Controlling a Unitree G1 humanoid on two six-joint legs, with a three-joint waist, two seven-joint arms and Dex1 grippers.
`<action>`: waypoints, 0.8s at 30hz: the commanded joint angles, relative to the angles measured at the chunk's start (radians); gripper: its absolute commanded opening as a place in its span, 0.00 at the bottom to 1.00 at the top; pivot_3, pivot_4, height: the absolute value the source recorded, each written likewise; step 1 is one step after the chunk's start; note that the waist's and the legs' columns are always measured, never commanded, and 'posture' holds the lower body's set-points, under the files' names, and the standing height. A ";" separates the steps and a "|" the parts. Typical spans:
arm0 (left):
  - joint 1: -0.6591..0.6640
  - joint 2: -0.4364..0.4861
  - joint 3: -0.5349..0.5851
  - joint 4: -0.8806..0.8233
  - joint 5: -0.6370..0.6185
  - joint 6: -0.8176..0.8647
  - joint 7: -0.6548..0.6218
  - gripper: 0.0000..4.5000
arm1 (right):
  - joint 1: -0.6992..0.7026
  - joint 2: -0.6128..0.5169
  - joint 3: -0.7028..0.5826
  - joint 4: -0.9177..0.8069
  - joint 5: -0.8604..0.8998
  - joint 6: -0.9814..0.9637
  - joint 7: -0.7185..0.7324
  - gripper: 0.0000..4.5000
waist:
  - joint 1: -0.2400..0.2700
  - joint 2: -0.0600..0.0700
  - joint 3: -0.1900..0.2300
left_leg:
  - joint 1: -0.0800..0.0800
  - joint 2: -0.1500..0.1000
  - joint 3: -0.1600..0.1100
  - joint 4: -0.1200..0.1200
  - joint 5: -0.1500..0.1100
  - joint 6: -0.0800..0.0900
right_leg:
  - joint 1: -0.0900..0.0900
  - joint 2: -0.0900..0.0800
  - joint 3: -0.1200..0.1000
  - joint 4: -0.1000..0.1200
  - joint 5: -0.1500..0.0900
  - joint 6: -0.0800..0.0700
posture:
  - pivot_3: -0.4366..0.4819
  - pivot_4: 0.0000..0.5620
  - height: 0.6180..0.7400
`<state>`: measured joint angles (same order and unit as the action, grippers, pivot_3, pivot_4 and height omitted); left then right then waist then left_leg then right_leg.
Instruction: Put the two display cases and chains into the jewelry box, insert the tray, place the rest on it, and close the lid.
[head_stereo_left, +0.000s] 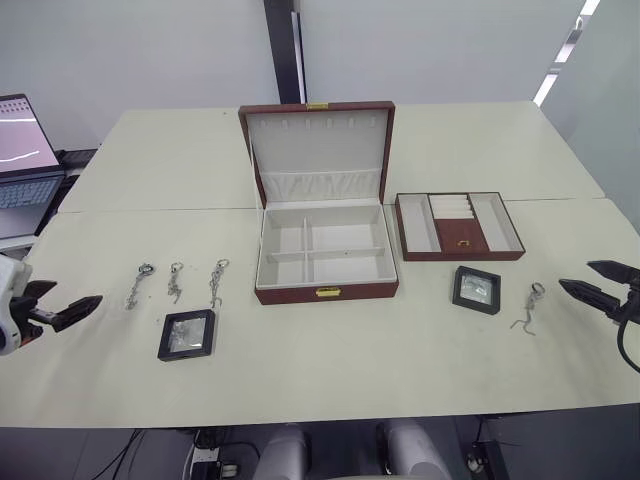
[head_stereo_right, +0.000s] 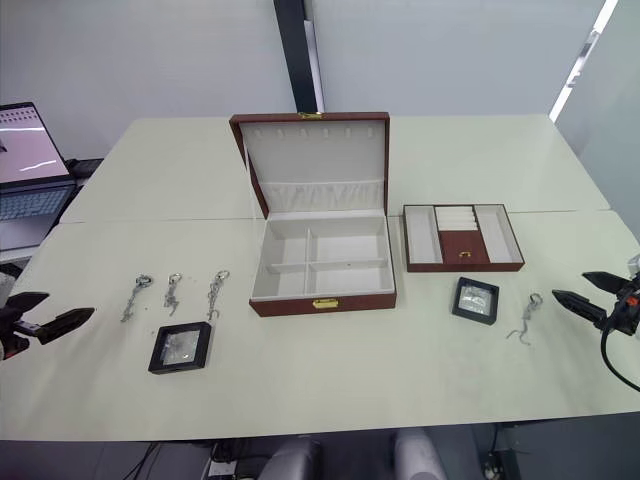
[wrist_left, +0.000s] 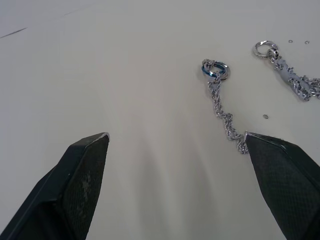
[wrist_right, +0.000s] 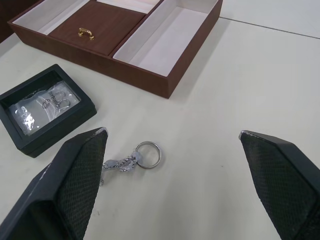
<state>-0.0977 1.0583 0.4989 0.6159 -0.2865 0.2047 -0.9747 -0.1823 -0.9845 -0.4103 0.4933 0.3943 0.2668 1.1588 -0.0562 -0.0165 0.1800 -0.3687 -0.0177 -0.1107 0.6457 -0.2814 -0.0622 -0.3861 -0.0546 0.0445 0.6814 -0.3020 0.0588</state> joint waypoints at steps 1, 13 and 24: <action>-0.002 0.036 0.031 0.035 0.002 -0.041 0.000 1.00 | -0.020 -0.026 -0.016 0.001 -0.001 -0.024 0.006 1.00 | 0.000 0.000 0.000 | 0.000 0.000 0.000 0.000 0.000 0.000 | 0.000 0.000 0.000 0.000 0.000 0.000 | 0.48 0.27 1.00; -0.032 0.054 0.010 0.105 0.006 -0.086 -0.005 1.00 | -0.016 -0.023 -0.022 0.012 -0.006 -0.037 0.012 1.00 | -0.001 0.000 0.000 | 0.000 0.000 0.000 0.000 0.000 0.000 | 0.000 0.000 0.000 0.000 0.000 0.000 | 0.48 0.27 1.00; -0.034 -0.107 0.078 -0.051 -0.098 -0.011 0.117 1.00 | -0.015 0.026 -0.012 -0.435 0.215 0.200 0.028 1.00 | -0.001 0.001 0.000 | 0.000 0.002 0.001 0.000 0.000 0.000 | 0.000 0.000 0.000 0.001 0.000 0.000 | 0.48 0.27 1.00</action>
<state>-0.1448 0.9703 0.5409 0.6288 -0.3517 0.1742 -0.8998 -0.1796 -0.9600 -0.4096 0.1919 0.5294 0.4113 1.1874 -0.0575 -0.0155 0.1796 -0.3684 -0.0126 -0.1096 0.6459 -0.2814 -0.0623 -0.3861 -0.0544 0.0447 0.6821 -0.3020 0.0589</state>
